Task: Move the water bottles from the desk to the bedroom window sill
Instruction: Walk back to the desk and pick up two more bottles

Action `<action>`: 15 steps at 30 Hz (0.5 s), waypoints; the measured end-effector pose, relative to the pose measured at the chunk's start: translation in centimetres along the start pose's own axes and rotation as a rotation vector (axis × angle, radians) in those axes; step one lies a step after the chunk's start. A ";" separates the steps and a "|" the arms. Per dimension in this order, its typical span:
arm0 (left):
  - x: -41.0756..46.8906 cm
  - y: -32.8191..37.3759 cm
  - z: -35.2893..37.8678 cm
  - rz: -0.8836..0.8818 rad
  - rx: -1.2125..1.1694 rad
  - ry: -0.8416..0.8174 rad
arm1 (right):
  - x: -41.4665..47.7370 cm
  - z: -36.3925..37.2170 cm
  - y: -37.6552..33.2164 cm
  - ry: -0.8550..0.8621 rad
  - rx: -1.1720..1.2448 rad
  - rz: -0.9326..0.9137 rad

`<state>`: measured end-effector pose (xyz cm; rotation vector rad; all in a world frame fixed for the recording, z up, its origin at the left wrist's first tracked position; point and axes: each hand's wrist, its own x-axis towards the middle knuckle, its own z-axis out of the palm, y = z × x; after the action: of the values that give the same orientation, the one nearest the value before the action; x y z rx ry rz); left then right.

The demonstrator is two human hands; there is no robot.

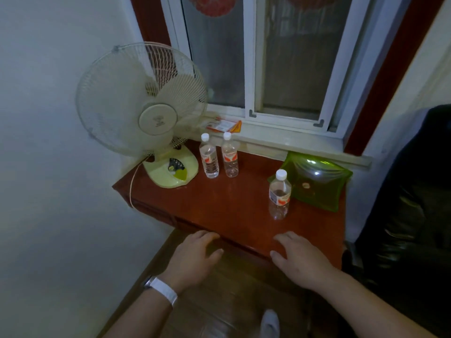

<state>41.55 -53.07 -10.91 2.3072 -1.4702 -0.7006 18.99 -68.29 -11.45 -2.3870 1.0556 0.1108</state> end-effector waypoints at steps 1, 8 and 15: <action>1.7 -0.2 -0.2 -0.024 -0.029 -0.013 | 1.5 -0.3 0.6 0.008 0.045 0.018; 12.6 1.5 -1.3 -0.188 -0.296 0.005 | 10.1 -1.9 5.0 0.163 0.402 0.211; 18.8 2.9 -1.2 -0.359 -0.573 0.140 | 14.6 -1.7 6.6 0.283 0.583 0.390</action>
<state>46.70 -71.34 -12.83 2.1119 -0.6731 -0.8918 24.19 -82.52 -16.80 -1.6865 1.4409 -0.3608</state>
